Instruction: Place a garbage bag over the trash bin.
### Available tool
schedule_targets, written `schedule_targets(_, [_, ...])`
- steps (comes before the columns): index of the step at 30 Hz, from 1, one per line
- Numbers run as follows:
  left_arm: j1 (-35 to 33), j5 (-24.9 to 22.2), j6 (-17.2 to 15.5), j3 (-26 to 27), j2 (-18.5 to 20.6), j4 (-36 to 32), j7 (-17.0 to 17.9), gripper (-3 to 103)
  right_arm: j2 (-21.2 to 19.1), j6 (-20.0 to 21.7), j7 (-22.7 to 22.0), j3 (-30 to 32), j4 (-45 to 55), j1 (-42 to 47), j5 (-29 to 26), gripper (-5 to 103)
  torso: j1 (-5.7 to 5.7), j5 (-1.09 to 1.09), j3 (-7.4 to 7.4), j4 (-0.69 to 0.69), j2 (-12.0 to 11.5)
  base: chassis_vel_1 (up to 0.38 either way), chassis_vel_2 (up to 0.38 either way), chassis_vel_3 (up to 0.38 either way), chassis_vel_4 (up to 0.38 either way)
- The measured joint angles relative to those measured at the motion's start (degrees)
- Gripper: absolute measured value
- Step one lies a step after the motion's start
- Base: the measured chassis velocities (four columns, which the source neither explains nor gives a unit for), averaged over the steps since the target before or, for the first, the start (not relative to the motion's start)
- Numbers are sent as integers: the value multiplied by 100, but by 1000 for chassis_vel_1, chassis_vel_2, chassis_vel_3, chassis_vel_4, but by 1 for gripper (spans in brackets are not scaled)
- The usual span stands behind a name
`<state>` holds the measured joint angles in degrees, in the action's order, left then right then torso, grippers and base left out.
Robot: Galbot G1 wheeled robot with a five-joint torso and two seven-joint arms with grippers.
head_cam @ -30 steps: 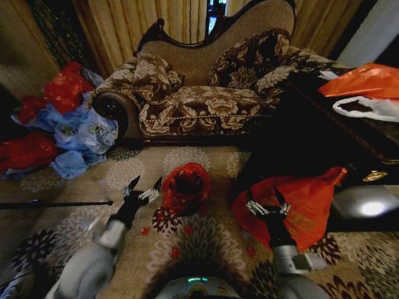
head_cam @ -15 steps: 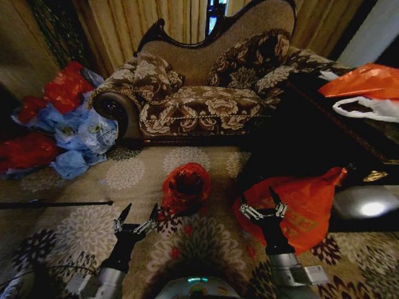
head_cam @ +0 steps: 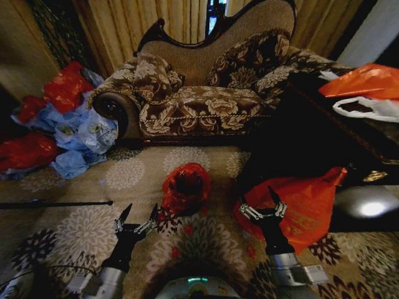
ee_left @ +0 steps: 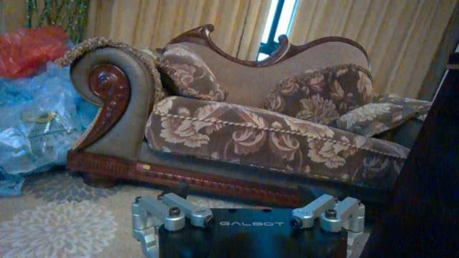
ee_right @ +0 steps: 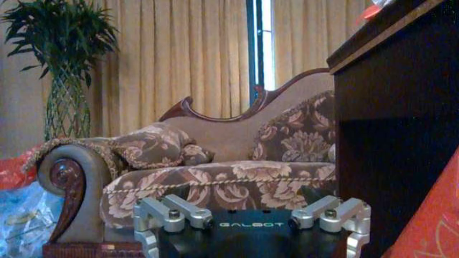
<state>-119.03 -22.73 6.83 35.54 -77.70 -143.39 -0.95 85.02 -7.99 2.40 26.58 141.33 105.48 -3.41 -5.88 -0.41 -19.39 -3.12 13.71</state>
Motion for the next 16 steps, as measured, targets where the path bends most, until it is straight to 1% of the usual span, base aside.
schedule_targets(16, [15, -13, -12, -8, 10, 9, 8, 100, -5, 0, -4, 1, -8, -5, -8, 100, 0, 0, 0, 0, -1, 0, 0, 0, 0])
